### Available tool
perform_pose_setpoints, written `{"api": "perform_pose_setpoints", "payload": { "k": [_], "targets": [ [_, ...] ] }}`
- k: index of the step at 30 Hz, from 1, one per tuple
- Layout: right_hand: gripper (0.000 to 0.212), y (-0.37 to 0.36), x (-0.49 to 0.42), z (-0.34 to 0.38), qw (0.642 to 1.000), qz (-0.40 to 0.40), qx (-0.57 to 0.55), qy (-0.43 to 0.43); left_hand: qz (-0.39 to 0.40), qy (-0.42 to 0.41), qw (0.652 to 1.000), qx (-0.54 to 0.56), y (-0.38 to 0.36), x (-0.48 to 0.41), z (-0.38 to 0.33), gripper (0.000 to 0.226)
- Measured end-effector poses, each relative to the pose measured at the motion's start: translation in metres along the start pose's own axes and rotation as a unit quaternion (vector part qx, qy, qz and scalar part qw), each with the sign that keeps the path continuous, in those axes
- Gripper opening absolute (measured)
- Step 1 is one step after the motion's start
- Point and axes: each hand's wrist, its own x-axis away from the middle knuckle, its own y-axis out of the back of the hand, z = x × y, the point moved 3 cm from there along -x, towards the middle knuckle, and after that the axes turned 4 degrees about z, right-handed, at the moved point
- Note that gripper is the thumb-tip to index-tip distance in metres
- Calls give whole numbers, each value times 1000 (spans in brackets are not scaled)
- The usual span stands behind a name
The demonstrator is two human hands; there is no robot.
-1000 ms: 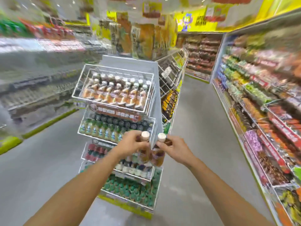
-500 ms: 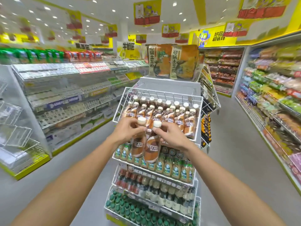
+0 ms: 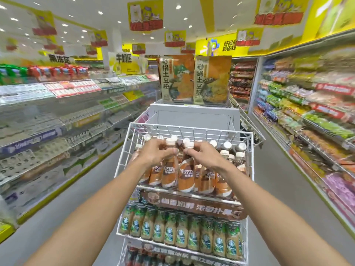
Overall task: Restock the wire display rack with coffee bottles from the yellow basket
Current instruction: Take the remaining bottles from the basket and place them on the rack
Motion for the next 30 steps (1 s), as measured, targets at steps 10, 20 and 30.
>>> {"api": "perform_pose_setpoints", "payload": {
  "k": [10, 20, 30],
  "targets": [
    [34, -13, -20, -25, 986, -43, 93, -129, 103, 11, 994, -41, -36, -64, 41, 46],
    [28, -21, -32, -21, 967, -102, 138, -188, 99, 19, 993, -58, -49, -90, 66, 53],
    [40, -20, -45, -23, 961, -69, 168, -207, 90, 27, 992, -87, -51, -87, 60, 54]
  ]
}}
